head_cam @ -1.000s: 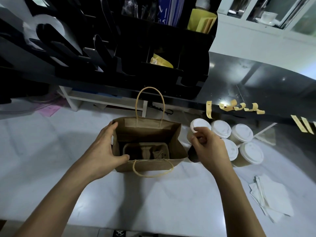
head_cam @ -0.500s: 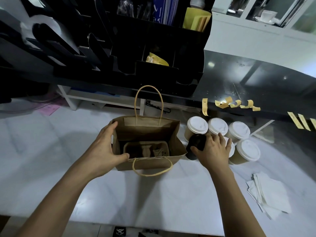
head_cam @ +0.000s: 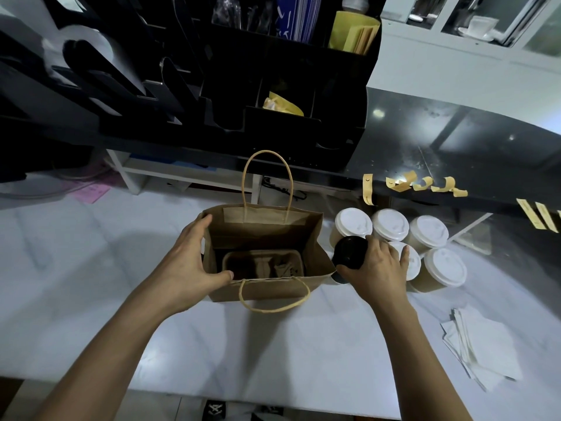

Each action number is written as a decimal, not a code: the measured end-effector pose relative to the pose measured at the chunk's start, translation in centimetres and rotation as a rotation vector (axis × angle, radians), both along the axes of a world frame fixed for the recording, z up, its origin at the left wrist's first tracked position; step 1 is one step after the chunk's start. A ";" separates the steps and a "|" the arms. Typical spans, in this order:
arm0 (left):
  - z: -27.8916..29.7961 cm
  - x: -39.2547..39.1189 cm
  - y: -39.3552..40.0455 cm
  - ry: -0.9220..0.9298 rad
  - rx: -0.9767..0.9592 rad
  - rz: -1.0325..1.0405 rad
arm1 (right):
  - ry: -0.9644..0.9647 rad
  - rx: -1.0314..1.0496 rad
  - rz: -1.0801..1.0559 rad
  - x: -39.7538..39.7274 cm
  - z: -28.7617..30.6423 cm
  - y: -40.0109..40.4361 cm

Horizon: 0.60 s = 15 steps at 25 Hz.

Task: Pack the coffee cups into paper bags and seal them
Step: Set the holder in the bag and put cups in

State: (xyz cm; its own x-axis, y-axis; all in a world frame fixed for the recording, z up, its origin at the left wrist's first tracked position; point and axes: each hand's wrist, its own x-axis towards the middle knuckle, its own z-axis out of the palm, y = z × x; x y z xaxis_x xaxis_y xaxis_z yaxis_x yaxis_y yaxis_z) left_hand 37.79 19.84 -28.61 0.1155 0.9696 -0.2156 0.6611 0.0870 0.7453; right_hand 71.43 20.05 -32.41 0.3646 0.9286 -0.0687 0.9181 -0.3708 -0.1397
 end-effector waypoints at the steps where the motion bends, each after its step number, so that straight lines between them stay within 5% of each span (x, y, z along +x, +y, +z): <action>1: 0.0 0.0 0.0 -0.001 -0.002 0.000 | 0.022 0.008 -0.002 -0.1 0.5 -0.1; 15: 0.2 0.0 0.7 -0.012 -0.027 -0.015 | 0.486 0.496 0.055 -1.3 10.1 -1.3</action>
